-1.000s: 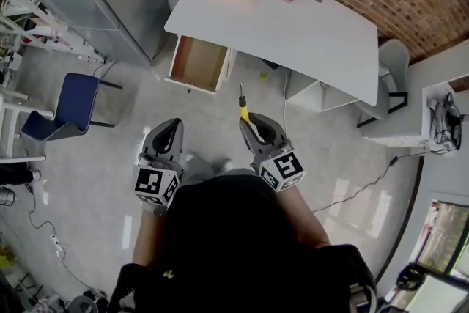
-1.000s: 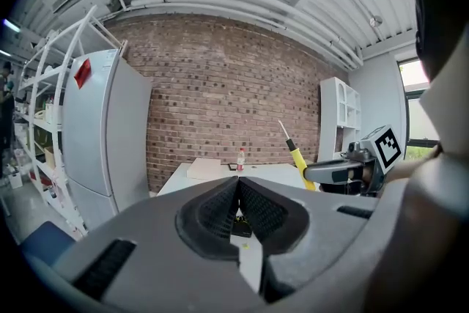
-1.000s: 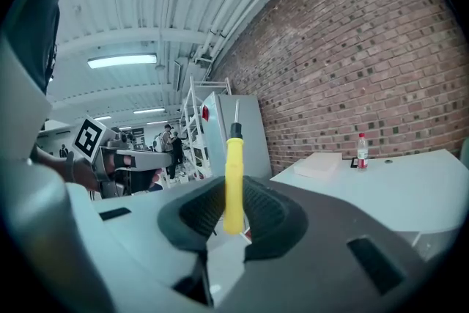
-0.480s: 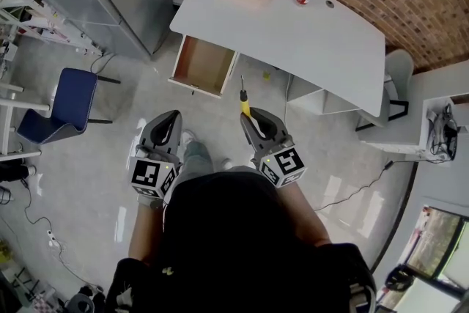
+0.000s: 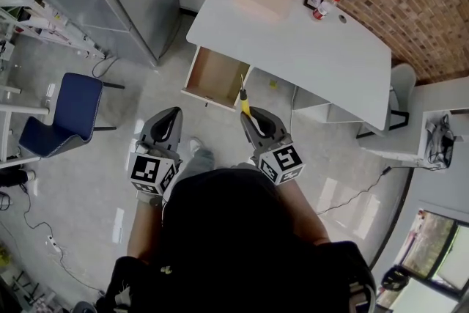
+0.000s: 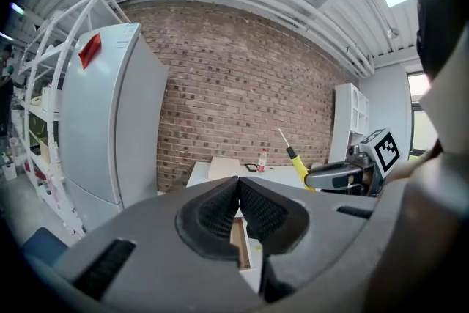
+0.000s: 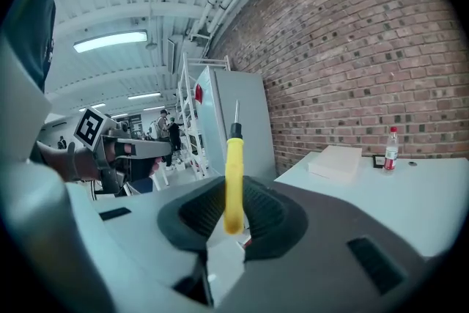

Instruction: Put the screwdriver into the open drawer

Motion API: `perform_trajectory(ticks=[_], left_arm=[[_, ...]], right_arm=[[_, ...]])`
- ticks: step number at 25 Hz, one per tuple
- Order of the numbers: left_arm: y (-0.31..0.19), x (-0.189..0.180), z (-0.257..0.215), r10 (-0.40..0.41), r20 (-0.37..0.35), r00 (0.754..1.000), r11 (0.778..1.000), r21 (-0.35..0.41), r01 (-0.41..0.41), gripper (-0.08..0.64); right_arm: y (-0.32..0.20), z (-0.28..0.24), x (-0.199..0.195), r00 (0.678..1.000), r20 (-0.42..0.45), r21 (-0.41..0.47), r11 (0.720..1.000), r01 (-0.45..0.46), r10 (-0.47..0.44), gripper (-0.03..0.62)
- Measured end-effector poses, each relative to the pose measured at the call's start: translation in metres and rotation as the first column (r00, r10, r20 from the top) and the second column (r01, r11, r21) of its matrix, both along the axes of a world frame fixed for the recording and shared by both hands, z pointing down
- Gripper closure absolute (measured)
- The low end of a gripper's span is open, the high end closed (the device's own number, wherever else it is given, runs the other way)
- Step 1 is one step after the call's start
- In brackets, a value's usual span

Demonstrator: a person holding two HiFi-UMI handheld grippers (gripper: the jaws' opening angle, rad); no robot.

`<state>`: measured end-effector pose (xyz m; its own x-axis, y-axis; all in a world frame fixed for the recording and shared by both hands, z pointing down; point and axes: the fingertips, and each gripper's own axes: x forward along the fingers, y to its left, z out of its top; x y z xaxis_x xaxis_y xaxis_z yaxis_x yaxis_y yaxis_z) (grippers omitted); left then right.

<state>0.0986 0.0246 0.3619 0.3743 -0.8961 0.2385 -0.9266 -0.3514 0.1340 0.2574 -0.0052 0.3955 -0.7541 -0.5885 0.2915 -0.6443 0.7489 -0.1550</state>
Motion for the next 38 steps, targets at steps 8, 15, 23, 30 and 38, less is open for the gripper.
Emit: perform_trajectory(ticks=[8,15,23,30,38], left_arm=[[-0.011,-0.067,0.024,0.017,-0.017,1.0,0.999,-0.036,-0.017,0.557],[-0.001,-0.105,0.04,-0.049,-0.06,0.997,0.996,-0.079,0.044,0.556],[0.024,-0.144,0.066,-0.188,-0.093,0.978,0.974,-0.146,0.174,0.557],[0.034,-0.165,0.088,-0.304,-0.08,0.949,0.934,-0.221,0.281,0.556],[0.034,-0.168,0.117,-0.417,-0.057,0.907,0.866,-0.33,0.377,0.555]], right_arm=[[-0.025,0.016,-0.067,0.999,-0.035,-0.014,1.0,-0.006,0.006,0.511],[-0.034,0.034,-0.103,0.991,-0.123,-0.051,0.998,0.045,-0.051,0.511],[-0.042,0.075,-0.135,0.955,-0.243,-0.12,0.982,0.144,-0.17,0.511],[-0.06,0.125,-0.157,0.903,-0.313,-0.213,0.949,0.233,-0.292,0.511],[-0.085,0.193,-0.167,0.822,-0.369,-0.327,0.888,0.323,-0.435,0.511]])
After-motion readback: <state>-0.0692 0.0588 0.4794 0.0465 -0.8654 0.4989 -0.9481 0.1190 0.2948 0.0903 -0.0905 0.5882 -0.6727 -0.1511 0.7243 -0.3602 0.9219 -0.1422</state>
